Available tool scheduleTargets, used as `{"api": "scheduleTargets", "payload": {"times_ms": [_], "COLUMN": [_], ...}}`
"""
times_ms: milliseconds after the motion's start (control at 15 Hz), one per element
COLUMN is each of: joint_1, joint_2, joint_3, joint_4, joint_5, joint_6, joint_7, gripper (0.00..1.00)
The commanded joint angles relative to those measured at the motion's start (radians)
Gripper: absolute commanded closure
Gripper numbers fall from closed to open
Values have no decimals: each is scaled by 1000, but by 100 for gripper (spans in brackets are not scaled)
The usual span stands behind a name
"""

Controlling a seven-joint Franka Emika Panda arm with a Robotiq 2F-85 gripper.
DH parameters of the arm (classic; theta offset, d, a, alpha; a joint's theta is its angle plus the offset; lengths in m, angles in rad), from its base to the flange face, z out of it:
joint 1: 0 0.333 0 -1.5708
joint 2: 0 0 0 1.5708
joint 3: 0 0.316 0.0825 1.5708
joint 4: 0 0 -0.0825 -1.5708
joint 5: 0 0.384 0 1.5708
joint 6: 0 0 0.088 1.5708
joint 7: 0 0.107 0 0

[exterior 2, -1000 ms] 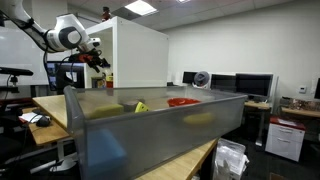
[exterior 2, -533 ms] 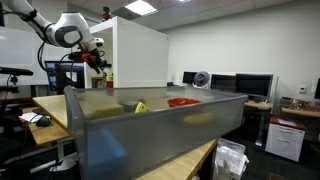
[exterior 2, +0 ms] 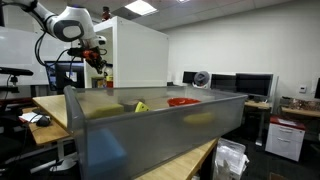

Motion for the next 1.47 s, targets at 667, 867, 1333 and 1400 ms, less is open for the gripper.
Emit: {"api": "scheduleTargets", "payload": {"times_ms": [667, 867, 1333, 1400], "joint_1": [67, 32, -29, -26], "joint_2": [-105, -140, -217, -227], "joint_3": [-103, -64, -12, -13], "joint_4": [-19, -26, -42, -43], "joint_5": [0, -151, -391, -390], "joint_6": [-396, -375, -470, -492], "joint_7": [-155, -48, 213, 229], "gripper": [100, 100, 100, 100]}}
